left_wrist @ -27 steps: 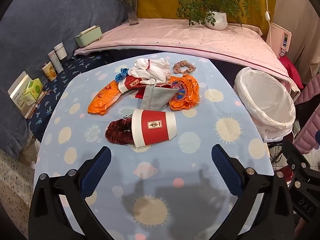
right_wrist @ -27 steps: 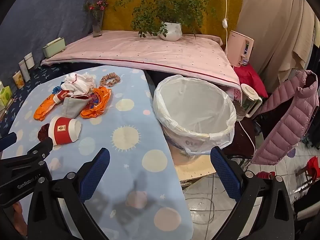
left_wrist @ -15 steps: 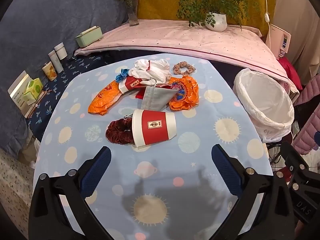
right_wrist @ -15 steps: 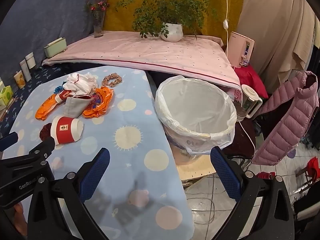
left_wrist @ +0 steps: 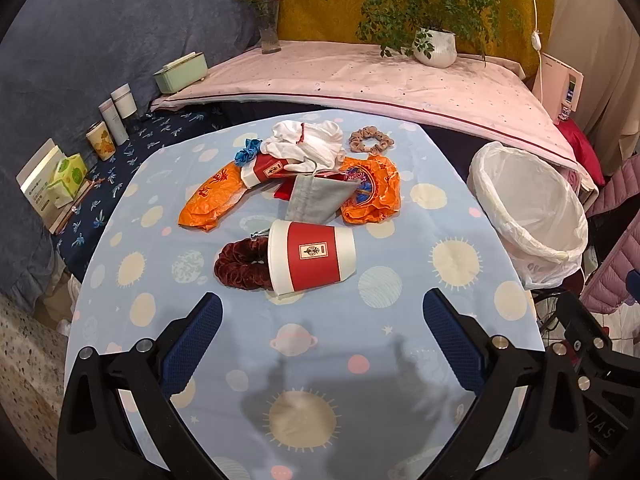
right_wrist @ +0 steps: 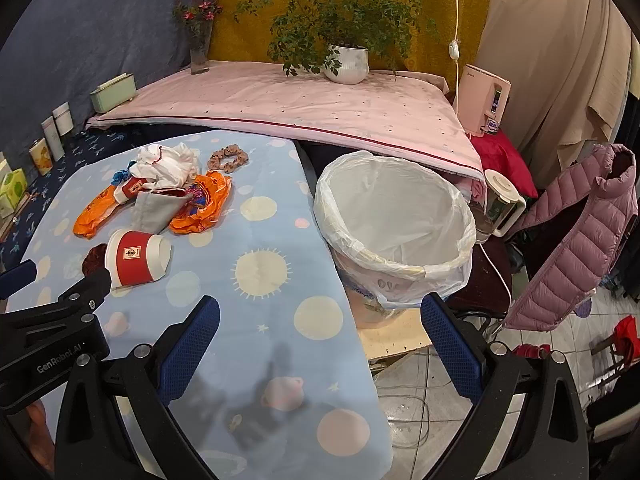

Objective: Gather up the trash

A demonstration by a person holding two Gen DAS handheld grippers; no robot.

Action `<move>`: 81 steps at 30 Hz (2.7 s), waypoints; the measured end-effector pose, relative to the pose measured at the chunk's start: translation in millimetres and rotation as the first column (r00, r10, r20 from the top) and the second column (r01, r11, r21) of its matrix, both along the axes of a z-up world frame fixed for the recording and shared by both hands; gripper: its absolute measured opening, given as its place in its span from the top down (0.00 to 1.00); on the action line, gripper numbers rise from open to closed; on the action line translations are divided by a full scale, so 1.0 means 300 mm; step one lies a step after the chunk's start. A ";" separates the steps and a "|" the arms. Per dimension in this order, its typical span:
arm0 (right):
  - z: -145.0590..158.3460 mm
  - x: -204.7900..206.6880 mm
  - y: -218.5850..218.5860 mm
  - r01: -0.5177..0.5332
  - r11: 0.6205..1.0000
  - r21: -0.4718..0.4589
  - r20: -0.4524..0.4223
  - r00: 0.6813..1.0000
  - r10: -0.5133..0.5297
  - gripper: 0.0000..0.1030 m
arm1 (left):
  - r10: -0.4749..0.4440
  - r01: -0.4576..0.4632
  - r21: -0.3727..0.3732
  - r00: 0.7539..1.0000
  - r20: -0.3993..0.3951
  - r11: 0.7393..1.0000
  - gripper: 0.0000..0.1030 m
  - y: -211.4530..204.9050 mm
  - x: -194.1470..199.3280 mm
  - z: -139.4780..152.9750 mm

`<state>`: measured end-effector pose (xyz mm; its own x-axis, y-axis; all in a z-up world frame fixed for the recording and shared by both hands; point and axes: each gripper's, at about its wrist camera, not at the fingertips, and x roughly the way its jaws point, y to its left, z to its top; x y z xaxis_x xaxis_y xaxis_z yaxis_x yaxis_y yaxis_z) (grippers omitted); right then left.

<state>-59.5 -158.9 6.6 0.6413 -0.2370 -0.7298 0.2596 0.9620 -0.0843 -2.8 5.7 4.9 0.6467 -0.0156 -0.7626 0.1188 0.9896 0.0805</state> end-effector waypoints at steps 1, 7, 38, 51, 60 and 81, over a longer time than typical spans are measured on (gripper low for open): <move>0.000 0.000 -0.002 0.000 1.000 -0.001 -0.001 1.000 0.000 0.06 | 0.001 -0.001 -0.001 1.000 0.001 1.000 0.07 0.001 0.002 0.001; 0.000 -0.008 -0.001 -0.002 1.000 0.002 -0.001 1.000 0.002 0.06 | 0.002 -0.002 -0.006 1.000 0.015 1.000 0.07 0.005 -0.007 0.004; 0.000 -0.014 -0.017 0.006 1.000 0.015 -0.014 1.000 -0.006 0.06 | -0.007 0.008 -0.017 1.000 0.018 1.000 0.07 0.000 -0.004 -0.002; 0.000 -0.014 -0.015 0.006 1.000 0.012 -0.014 1.000 -0.006 0.06 | -0.006 0.006 -0.021 1.000 0.014 1.000 0.07 -0.001 -0.002 -0.009; 0.000 -0.017 -0.020 0.013 1.000 0.010 -0.014 1.000 -0.013 0.06 | -0.010 0.010 -0.016 1.000 0.015 1.000 0.07 0.002 -0.014 -0.012; 0.000 -0.018 -0.022 0.013 1.000 0.010 -0.014 1.000 -0.013 0.06 | -0.031 0.031 -0.026 0.999 0.029 0.999 0.07 -0.013 -0.025 0.002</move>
<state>-64.9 -165.5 6.6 0.6279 -0.2372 -0.7413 0.2706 0.9595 -0.0779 -10.4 1.9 5.5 0.6670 -0.0557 -0.7430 0.1475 0.9873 0.0585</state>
